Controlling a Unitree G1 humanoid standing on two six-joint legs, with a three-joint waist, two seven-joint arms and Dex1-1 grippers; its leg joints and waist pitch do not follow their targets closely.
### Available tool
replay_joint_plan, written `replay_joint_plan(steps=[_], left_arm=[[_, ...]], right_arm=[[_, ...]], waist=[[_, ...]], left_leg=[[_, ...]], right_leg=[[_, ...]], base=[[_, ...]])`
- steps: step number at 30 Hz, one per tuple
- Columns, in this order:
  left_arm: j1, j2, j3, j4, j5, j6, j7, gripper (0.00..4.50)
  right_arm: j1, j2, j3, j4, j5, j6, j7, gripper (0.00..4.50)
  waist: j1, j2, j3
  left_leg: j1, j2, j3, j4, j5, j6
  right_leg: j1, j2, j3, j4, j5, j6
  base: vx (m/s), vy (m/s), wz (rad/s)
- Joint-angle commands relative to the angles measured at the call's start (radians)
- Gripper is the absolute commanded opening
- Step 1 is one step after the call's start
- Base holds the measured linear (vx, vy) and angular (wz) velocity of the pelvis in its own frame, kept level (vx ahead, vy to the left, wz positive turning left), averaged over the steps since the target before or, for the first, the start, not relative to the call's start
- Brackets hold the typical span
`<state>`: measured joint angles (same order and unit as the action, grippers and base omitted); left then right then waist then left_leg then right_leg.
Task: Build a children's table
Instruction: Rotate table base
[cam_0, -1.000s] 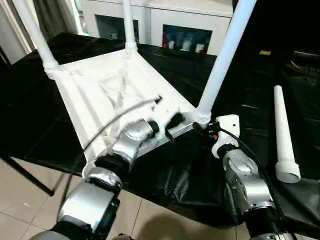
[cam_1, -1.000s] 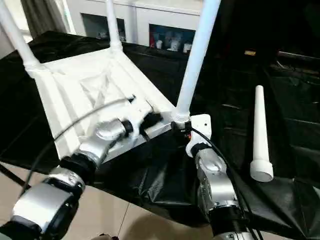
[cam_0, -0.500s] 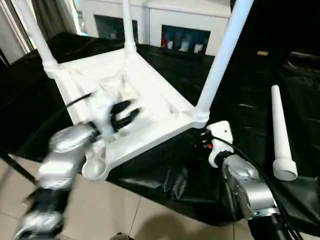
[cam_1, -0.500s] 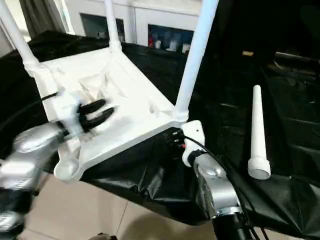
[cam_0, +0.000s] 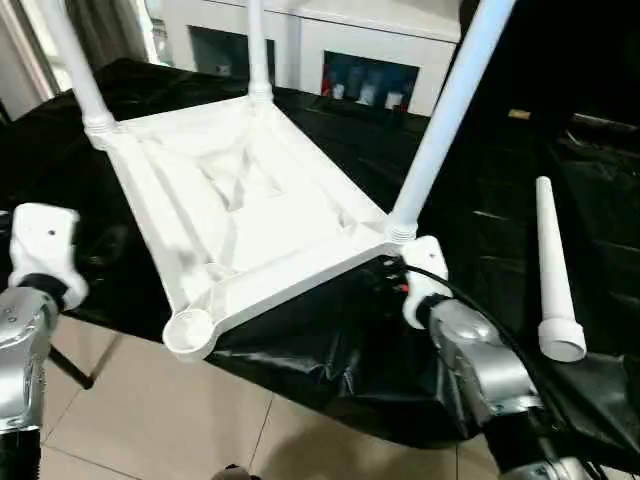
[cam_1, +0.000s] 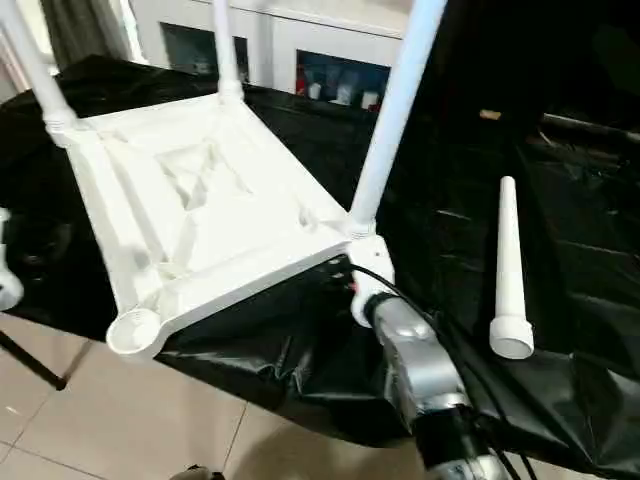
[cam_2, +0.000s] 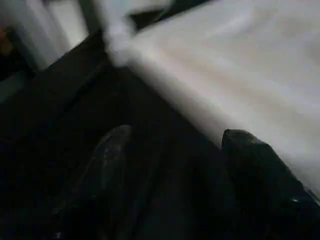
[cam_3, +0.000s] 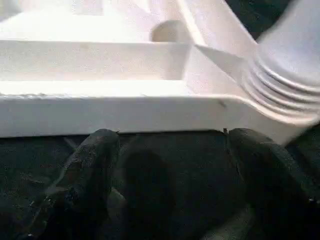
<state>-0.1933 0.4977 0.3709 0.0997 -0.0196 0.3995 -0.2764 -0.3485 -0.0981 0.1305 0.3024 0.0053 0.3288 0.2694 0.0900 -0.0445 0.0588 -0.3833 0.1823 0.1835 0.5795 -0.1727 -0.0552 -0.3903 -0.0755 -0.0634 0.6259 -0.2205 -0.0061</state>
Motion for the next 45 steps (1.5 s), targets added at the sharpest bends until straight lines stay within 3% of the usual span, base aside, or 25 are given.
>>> replay_joint_plan(steps=[1,5,6,10,14,19,24,27,30,32,35,36,37,38,40,42,45], left_arm=[[0.005,-0.003,-0.022,0.005,0.017,0.04,0.015,3.48],[0.026,-0.004,-0.08,-0.027,-0.005,0.091,-0.048,3.79],[0.057,0.003,-0.145,-0.073,-0.028,0.162,-0.122,3.85],[0.075,0.004,-0.19,-0.115,-0.051,0.207,-0.172,4.24],[0.103,0.032,-0.271,-0.199,-0.099,0.272,-0.267,4.4],[0.104,0.047,-0.314,-0.255,-0.108,0.303,-0.312,4.4],[0.059,0.032,-0.379,-0.258,-0.117,0.261,-0.363,4.4],[0.003,0.0,-0.433,-0.188,-0.093,0.229,-0.369,4.4],[-0.053,-0.041,-0.466,-0.118,-0.072,0.197,-0.358,4.4],[-0.112,-0.083,-0.491,-0.05,-0.051,0.162,-0.339,4.4],[-0.162,-0.119,-0.503,0.021,-0.036,0.121,-0.317,4.4],[-0.226,-0.156,-0.515,0.131,-0.012,0.052,-0.285,4.4],[-0.262,-0.172,-0.521,0.196,0.002,0.012,-0.268,4.4],[-0.314,-0.194,-0.525,0.293,0.018,-0.042,-0.241,4.4],[-0.343,-0.207,-0.52,0.347,0.026,-0.067,-0.215,4.4],[-0.423,-0.235,-0.521,0.496,0.053,-0.158,-0.158,4.4],[-0.509,-0.273,-0.514,0.646,0.063,-0.256,-0.115,4.4]], right_arm=[[-0.008,-0.004,0.002,0.023,-0.008,0.01,-0.008,3.76],[-0.022,0.009,0.005,0.05,-0.013,0.004,-0.012,3.76],[-0.042,0.021,0.013,0.09,-0.02,-0.008,-0.017,3.76],[-0.073,0.039,0.017,0.14,-0.025,-0.023,-0.028,3.76],[-0.109,0.052,0.023,0.182,-0.028,-0.04,-0.028,3.76],[-0.118,0.048,0.02,0.202,-0.03,-0.055,-0.022,3.76],[-0.135,0.043,0.015,0.227,-0.032,-0.072,-0.021,3.76],[-0.136,0.037,0.004,0.206,-0.029,-0.06,-0.031,3.76],[-0.132,0.028,-0.014,0.183,-0.025,-0.044,-0.049,3.76],[-0.125,0.017,-0.037,0.154,-0.023,-0.024,-0.074,3.76],[-0.117,0.007,-0.055,0.13,-0.025,-0.006,-0.097,3.76],[-0.107,-0.006,-0.073,0.099,-0.032,0.015,-0.122,3.76],[-0.102,-0.013,-0.084,0.083,-0.031,0.018,-0.129,3.76],[-0.093,-0.022,-0.102,0.056,-0.026,0.019,-0.138,3.76],[-0.09,-0.025,-0.109,0.045,-0.025,0.02,-0.143,3.76],[-0.088,-0.034,-0.117,0.029,-0.025,0.028,-0.149,3.76],[-0.084,-0.038,-0.124,0.014,-0.022,0.042,-0.157,3.76]], waist=[[-0.003,0.026,-0.061],[-0.002,0.028,-0.061],[-0.002,0.035,-0.062],[-0.008,0.033,-0.06],[-0.001,0.031,-0.06],[-0.004,0.03,-0.06],[-0.006,0.035,-0.06],[-0.005,0.042,-0.062],[-0.007,0.04,-0.063],[-0.007,0.047,-0.064],[-0.005,0.044,-0.065],[-0.004,0.055,-0.064],[-0.003,0.052,-0.064],[0.0,0.048,-0.067],[0.0,0.049,-0.068],[-0.005,0.051,-0.069],[-0.003,0.044,-0.073]], left_leg=[[0.031,0.051,-0.02,-0.071,-0.19,-0.031],[0.028,0.049,-0.023,-0.073,-0.205,-0.044],[0.027,0.049,-0.025,-0.073,-0.204,-0.047],[0.025,0.047,-0.022,-0.073,-0.227,-0.053],[0.03,0.049,-0.021,-0.072,-0.224,-0.05],[0.03,0.049,-0.022,-0.074,-0.232,-0.059],[0.03,0.047,-0.021,-0.072,-0.235,-0.063],[0.029,0.045,-0.023,-0.071,-0.233,-0.072],[0.028,0.043,-0.023,-0.069,-0.235,-0.071],[0.026,0.043,-0.023,-0.067,-0.225,-0.069],[0.027,0.041,-0.021,-0.064,-0.211,-0.061],[0.025,0.039,-0.023,-0.064,-0.208,-0.058],[0.032,0.039,-0.019,-0.062,-0.223,-0.059],[0.028,0.038,-0.022,-0.062,-0.22,-0.058],[0.022,0.04,-0.026,-0.064,-0.205,-0.059],[0.021,0.037,-0.024,-0.059,-0.187,-0.052],[0.018,0.037,-0.026,-0.056,-0.163,-0.039]], right_leg=[[0.035,-0.063,0.054,-0.066,-0.028,-0.171],[0.036,-0.064,0.053,-0.065,-0.02,-0.175],[0.036,-0.065,0.053,-0.062,-0.017,-0.177],[0.035,-0.062,0.054,-0.064,-0.032,-0.193],[0.033,-0.063,0.054,-0.063,-0.033,-0.192],[0.034,-0.062,0.053,-0.063,-0.044,-0.179],[0.033,-0.061,0.054,-0.066,-0.057,-0.173],[0.036,-0.06,0.054,-0.063,-0.041,-0.174],[0.038,-0.061,0.054,-0.067,-0.053,-0.171],[0.041,-0.062,0.054,-0.066,-0.044,-0.174],[0.041,-0.062,0.055,-0.069,-0.047,-0.173],[0.04,-0.061,0.055,-0.073,-0.056,-0.169],[0.035,-0.058,0.054,-0.078,-0.069,-0.165],[0.042,-0.063,0.056,-0.077,-0.074,-0.16],[0.048,-0.065,0.053,-0.073,-0.071,-0.154],[0.047,-0.063,0.053,-0.074,-0.047,-0.154],[0.054,-0.067,0.052,-0.071,-0.018,-0.162]], base=[[0.0,0.0,0.0],[0.0,0.0,0.0],[0.0,0.0,0.0],[0.0,0.0,0.0],[0.0,0.0,0.0],[0.0,0.0,0.0],[0.0,0.0,0.0],[0.0,0.0,0.0],[0.0,0.0,0.0],[0.0,0.0,0.0],[0.0,0.0,0.0],[0.0,0.0,0.0],[0.0,0.0,0.0],[0.0,0.0,0.0],[0.0,0.0,0.0],[0.0,0.0,0.0],[0.0,0.0,0.0]])
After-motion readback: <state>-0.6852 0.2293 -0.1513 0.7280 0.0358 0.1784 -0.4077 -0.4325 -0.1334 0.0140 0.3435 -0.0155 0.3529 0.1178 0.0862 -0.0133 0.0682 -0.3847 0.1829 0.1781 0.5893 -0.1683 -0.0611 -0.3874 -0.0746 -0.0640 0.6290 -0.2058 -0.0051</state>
